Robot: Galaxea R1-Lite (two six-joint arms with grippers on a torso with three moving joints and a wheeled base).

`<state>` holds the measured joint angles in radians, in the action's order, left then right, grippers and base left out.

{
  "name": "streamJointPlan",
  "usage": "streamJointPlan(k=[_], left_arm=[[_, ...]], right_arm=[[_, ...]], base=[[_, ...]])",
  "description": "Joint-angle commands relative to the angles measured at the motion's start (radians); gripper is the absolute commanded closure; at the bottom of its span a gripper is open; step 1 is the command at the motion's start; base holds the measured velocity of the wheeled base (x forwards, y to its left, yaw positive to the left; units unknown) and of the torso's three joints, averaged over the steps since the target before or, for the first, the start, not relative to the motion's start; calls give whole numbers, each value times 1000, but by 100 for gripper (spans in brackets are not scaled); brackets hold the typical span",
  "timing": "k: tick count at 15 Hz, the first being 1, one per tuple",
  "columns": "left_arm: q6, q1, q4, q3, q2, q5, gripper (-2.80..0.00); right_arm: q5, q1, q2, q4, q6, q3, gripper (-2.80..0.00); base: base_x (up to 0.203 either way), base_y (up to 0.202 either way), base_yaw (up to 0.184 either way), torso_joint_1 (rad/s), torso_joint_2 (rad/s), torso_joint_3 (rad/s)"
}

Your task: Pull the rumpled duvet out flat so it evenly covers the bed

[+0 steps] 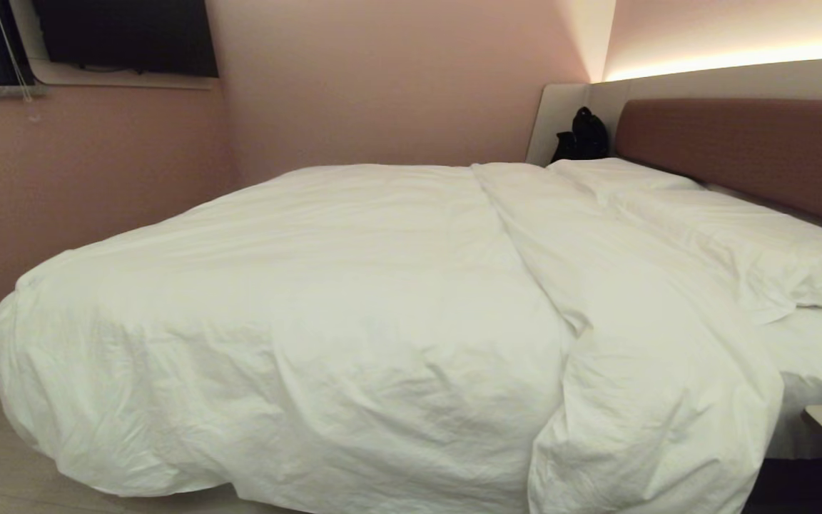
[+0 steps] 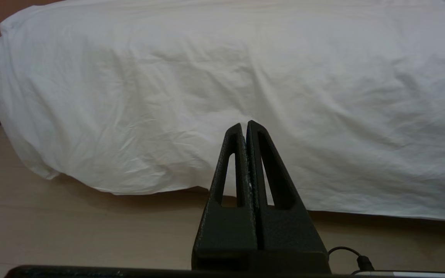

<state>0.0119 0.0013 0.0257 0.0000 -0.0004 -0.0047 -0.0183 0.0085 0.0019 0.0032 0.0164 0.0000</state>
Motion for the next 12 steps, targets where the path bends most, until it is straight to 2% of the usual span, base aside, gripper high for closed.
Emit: streamJointPlan(k=[1,12], left_arm=[[0,0,0,0,0,0,0],[0,0,0,0,0,0,0]], right_arm=[[0,1,0,1,0,0,0],[0,1,0,0,0,0,0]], base=[[0,196,-1,-2,2,2],[0,193,-1,2,2,1]])
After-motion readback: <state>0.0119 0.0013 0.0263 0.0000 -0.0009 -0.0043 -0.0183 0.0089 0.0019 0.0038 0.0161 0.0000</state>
